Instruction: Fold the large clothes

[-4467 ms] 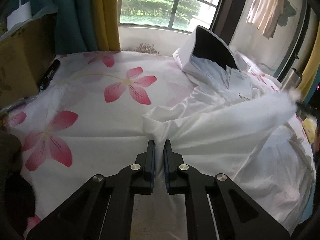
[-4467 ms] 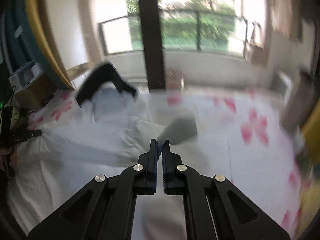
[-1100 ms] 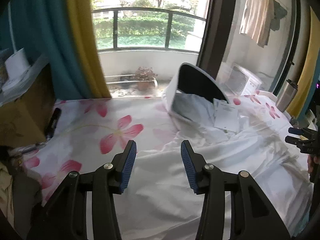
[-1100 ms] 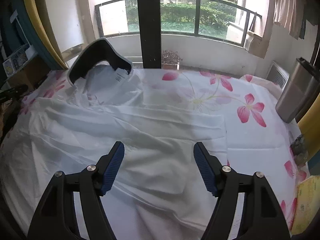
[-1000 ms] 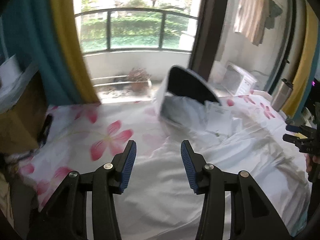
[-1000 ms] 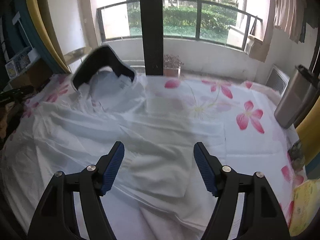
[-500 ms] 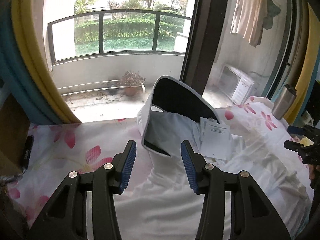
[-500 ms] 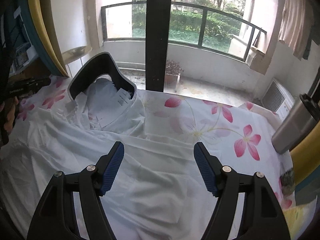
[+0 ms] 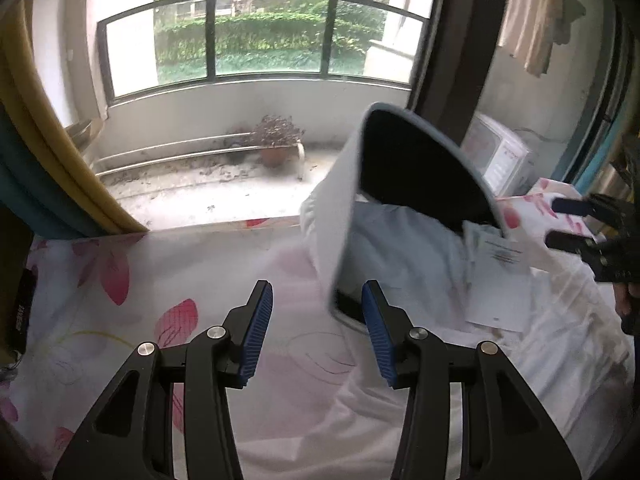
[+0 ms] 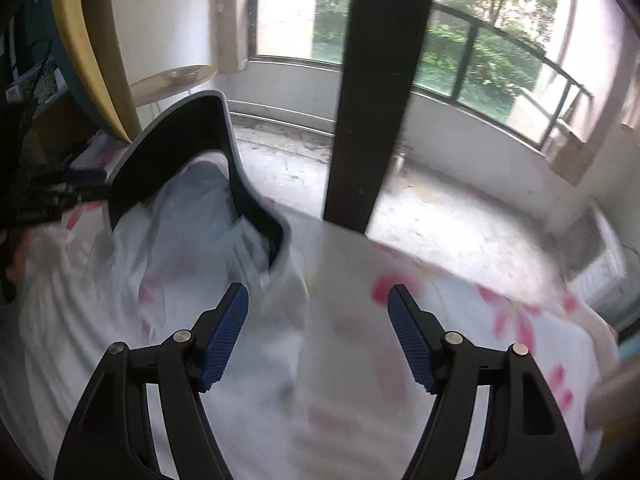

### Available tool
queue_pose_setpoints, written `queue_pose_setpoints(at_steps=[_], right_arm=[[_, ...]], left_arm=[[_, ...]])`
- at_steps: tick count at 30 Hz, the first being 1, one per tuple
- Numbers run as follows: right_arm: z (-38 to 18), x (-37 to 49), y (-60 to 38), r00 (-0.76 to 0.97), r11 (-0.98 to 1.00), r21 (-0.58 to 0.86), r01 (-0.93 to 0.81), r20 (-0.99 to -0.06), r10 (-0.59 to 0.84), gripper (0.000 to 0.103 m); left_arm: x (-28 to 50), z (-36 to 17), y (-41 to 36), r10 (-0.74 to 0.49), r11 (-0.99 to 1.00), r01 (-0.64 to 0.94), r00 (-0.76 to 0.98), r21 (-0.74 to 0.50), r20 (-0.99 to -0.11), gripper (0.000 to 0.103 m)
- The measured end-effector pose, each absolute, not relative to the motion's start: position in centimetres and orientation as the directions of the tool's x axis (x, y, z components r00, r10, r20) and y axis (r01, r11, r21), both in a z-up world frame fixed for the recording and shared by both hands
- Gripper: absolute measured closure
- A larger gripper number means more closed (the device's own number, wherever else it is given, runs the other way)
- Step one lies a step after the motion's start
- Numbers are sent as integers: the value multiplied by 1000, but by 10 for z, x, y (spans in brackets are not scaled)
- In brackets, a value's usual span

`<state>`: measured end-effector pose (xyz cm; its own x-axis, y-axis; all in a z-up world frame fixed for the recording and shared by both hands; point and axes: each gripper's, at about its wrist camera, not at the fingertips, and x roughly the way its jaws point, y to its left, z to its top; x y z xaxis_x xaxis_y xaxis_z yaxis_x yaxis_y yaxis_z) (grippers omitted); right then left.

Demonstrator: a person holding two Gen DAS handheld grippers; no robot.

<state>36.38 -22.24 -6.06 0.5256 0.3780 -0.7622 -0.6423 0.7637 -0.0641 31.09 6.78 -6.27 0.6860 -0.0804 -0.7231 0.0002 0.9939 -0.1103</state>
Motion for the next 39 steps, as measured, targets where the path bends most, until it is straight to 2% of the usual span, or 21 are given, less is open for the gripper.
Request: queue_pose_setpoints(at_steps=[6, 7, 8, 9, 10, 13, 21, 28, 34, 36, 37, 38, 39], right_arm=[[-78, 396, -183, 481, 711, -44, -702, -765, 428, 32], [-80, 399, -180, 481, 710, -43, -703, -764, 431, 43], [-83, 401, -177, 470, 702, -36, -712, -767, 437, 71], [-85, 402, -177, 465, 697, -35, -716, -769, 439, 88], [-87, 402, -177, 471, 701, -43, -712, -770, 431, 95], [-86, 392, -193, 495, 713, -69, -697, -767, 410, 98], [-78, 345, -260, 578, 781, -148, -606, -757, 304, 98], [-84, 331, -278, 583, 800, -141, -584, -758, 292, 97], [-82, 331, -272, 576, 784, -150, -603, -762, 297, 95], [-77, 330, -273, 563, 778, -142, -612, -769, 302, 88], [-76, 327, -275, 565, 777, -148, -611, -769, 299, 70], [-70, 324, -275, 580, 774, -166, -611, -759, 296, 46], [-65, 321, -275, 590, 769, -173, -615, -749, 303, 36]], left_arm=[[316, -82, 84, -72, 991, -38, 651, -127, -755, 54], [317, -85, 86, -70, 991, -40, 645, -125, -761, 54], [317, -86, 87, -69, 992, -40, 642, -123, -763, 54], [317, -87, 87, -71, 992, -37, 640, -123, -765, 54], [317, -87, 88, -72, 992, -37, 640, -124, -765, 54], [313, -86, 90, -74, 991, -36, 638, -126, -766, 54], [310, -80, 79, -97, 994, 27, 632, -103, -769, 54], [290, -31, 46, -175, 982, 173, 700, -73, -693, 54], [315, 6, 30, -232, 971, 219, 746, -99, -625, 54], [334, 8, 27, -235, 971, 213, 749, -111, -619, 54], [342, 5, 26, -242, 969, 214, 744, -121, -622, 54], [351, 1, 26, -247, 968, 212, 737, -132, -629, 54], [361, -4, 25, -246, 969, 206, 728, -138, -639, 54]])
